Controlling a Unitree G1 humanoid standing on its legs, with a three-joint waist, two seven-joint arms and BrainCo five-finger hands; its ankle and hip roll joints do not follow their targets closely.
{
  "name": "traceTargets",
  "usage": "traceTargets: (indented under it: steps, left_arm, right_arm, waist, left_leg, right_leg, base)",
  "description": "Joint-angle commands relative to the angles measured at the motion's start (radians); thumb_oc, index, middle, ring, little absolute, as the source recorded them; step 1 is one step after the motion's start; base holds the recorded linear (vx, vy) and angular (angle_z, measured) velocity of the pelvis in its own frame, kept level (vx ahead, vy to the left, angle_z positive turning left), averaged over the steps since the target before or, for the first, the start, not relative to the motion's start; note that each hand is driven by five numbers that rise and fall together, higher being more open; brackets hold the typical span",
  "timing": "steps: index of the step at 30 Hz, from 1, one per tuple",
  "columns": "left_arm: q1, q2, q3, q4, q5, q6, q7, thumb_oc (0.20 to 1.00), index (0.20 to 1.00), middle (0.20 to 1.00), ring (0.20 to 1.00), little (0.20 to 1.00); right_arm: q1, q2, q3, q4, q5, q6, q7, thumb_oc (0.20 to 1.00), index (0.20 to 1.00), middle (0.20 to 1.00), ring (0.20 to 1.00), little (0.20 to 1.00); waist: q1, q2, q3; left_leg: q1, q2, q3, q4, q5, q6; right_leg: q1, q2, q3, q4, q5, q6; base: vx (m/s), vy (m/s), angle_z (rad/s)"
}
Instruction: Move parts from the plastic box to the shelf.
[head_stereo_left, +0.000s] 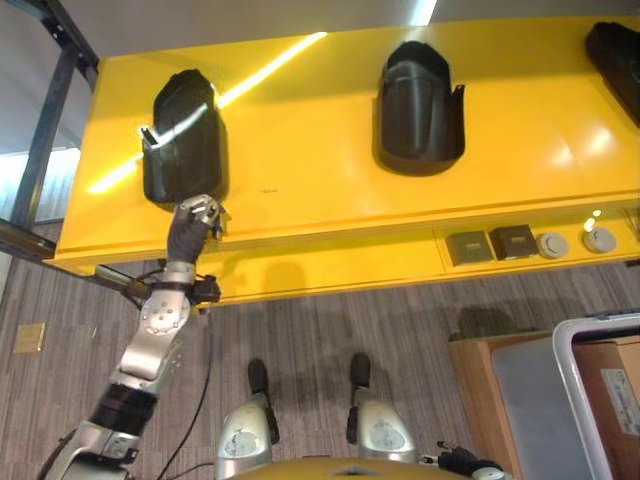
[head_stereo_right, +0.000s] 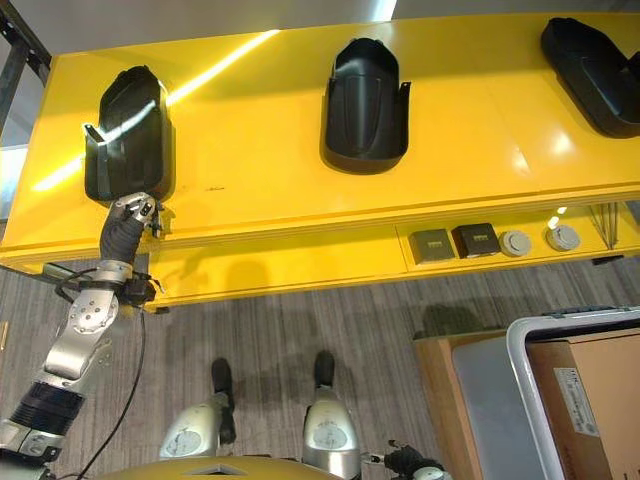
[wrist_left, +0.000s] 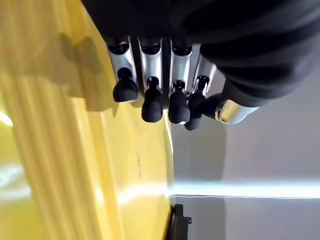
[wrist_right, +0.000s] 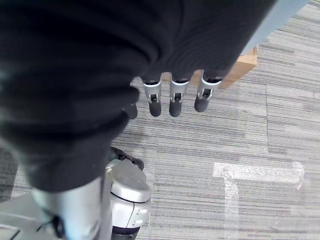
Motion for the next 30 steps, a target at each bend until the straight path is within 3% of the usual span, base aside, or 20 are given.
traceTargets:
  steps: [1, 9, 16, 30]
  left_arm:
    - [-0.035, 0.008, 0.011, 0.019, 0.024, -0.056, 0.041, 0.200, 0.200, 0.200, 0.200, 0.200]
    - [-0.064, 0.014, 0.048, 0.121, 0.064, -0.054, 0.176, 0.200, 0.200, 0.200, 0.200, 0.200]
    - [-0.128, 0.032, 0.078, 0.234, 0.108, -0.066, 0.219, 0.200, 0.200, 0.200, 0.200, 0.200]
    - [-0.305, 0.048, 0.056, 0.486, 0.085, -0.048, 0.198, 0.200, 0.200, 0.200, 0.200, 0.200]
  right_arm:
    - [0.016, -0.020, 0.029, -0.030, 0.003, 0.016, -0.004, 1.000, 1.000, 1.000, 1.000, 1.000]
    - [0.033, -0.022, 0.032, -0.034, -0.012, 0.017, 0.005, 1.000, 1.000, 1.000, 1.000, 1.000]
    - [0.049, -0.031, 0.045, -0.036, -0.034, 0.015, 0.017, 1.000, 1.000, 1.000, 1.000, 1.000]
    - [0.057, -0.046, 0.080, -0.026, -0.067, 0.013, 0.041, 1.000, 1.000, 1.000, 1.000, 1.000]
  waist:
    - [-0.005, -0.002, -0.016]
    - [-0.018, -0.009, -0.024]
    - [-0.036, -0.017, -0.036]
    - [-0.084, -0.026, -0.056]
  left_leg:
    - [-0.074, 0.026, -0.025, 0.147, -0.081, 0.007]
    - [-0.056, 0.036, -0.012, 0.151, -0.083, 0.003]
    - [-0.037, 0.046, 0.005, 0.150, -0.084, 0.000]
    - [-0.001, 0.066, 0.046, 0.155, -0.089, -0.002]
  right_leg:
    - [-0.022, -0.012, 0.025, 0.146, -0.142, 0.007]
    - [-0.008, -0.014, 0.029, 0.146, -0.145, 0.010]
    - [0.004, -0.014, 0.036, 0.147, -0.149, 0.012]
    - [0.021, -0.010, 0.062, 0.153, -0.154, 0.017]
  base:
    - [0.00, 0.000, 0.00]
    - [0.02, -0.002, -0.03]
    - [0.04, 0.000, -0.03]
    - [0.04, -0.004, -0.09]
